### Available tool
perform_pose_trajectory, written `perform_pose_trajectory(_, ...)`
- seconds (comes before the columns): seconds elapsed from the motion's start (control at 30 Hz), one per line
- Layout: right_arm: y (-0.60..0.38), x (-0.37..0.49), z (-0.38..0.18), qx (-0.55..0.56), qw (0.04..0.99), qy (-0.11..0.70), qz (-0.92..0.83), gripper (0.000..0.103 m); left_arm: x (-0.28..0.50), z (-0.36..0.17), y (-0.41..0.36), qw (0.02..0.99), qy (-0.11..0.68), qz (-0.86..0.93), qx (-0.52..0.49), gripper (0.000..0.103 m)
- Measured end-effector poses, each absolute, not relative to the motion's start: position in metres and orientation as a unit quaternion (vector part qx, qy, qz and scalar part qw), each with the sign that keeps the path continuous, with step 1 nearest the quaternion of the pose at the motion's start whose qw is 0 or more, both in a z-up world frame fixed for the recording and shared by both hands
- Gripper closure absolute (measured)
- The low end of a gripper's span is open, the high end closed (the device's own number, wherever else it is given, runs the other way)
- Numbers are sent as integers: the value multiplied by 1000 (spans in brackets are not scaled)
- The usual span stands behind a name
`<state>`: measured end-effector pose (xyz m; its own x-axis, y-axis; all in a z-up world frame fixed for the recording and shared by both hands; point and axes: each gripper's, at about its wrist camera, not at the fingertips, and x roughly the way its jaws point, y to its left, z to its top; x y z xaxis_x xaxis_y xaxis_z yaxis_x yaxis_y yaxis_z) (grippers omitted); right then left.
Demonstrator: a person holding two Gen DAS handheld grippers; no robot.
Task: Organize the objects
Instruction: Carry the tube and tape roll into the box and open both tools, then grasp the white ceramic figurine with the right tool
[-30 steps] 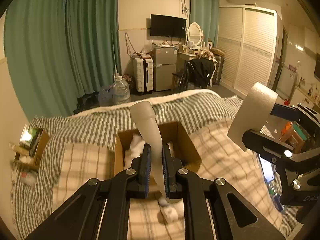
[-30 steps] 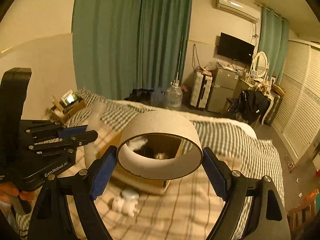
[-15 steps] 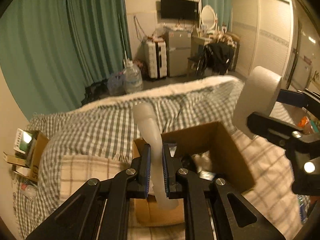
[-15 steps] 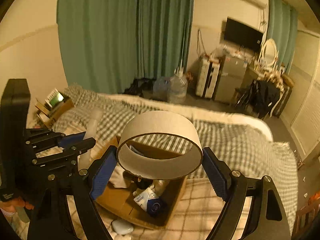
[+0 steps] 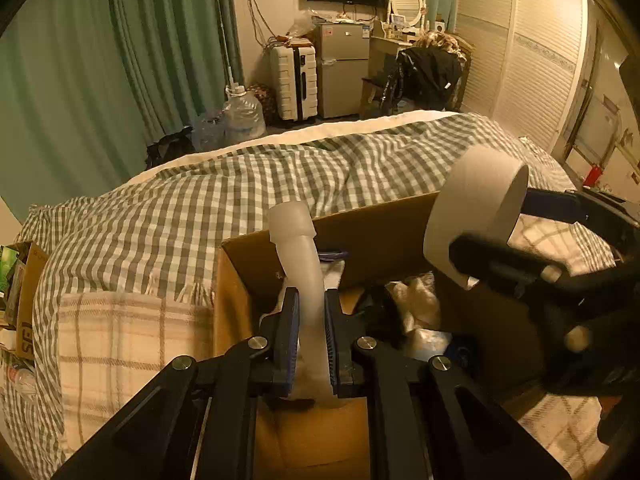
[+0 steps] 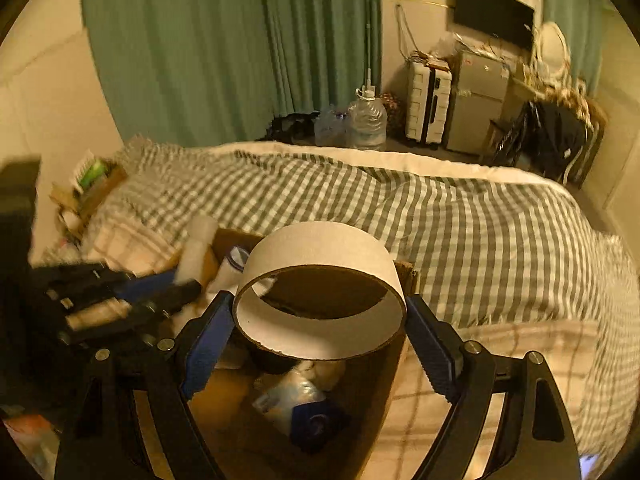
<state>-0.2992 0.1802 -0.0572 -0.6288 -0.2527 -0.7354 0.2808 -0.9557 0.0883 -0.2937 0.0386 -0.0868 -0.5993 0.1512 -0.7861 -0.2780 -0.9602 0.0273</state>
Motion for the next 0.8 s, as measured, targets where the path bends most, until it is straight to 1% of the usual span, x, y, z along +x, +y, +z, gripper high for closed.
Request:
perform_pose_trajectory(0.03, 182, -297, -52, 402, 149, 13, -903, 15, -292, -84, 38, 121, 72, 891, -431, 83)
perform_pose_trajectory(0.07, 183, -293, -46, 397, 147, 14, -906, 13, -289, -80, 38, 120, 69, 892, -430, 81)
perform_pose_trajectory(0.1, 184, -288, -38, 388, 140, 18, -911, 9, -285, -75, 38, 121, 65, 893, -428, 76)
perform_pose_trajectory(0.17, 187, -275, -23, 372, 126, 30, -919, 7, -276, -61, 36, 116, 61, 899, -419, 59)
perform_pose_trajectory(0.2, 189, -267, -13, 365, 120, 35, -923, 7, -271, -54, 34, 111, 61, 902, -412, 38)
perform_pose_trajectory(0.23, 189, -263, -6, 361, 118, 36, -925, 7, -263, -44, 33, 103, 61, 908, -401, 23)
perform_pose_trajectory(0.33, 195, -241, 19, 348, 108, 39, -930, 7, -244, -20, 27, 91, 61, 918, -381, 12)
perform_pose_trajectory(0.4, 200, -224, 38, 338, 99, 42, -935, 7, -230, -3, 22, 84, 69, 922, -373, 8)
perform_pose_trajectory(0.47, 204, -205, 56, 328, 88, 50, -939, 7, -216, 12, 15, 77, 72, 927, -361, 1)
perform_pose_trajectory(0.63, 215, -162, 87, 304, 61, 61, -949, 1, -175, 38, -7, 56, 65, 938, -337, 0)
perform_pose_trajectory(0.8, 209, -117, 100, 292, 62, 70, -952, 0, -135, 52, -27, 46, 46, 945, -320, 0)
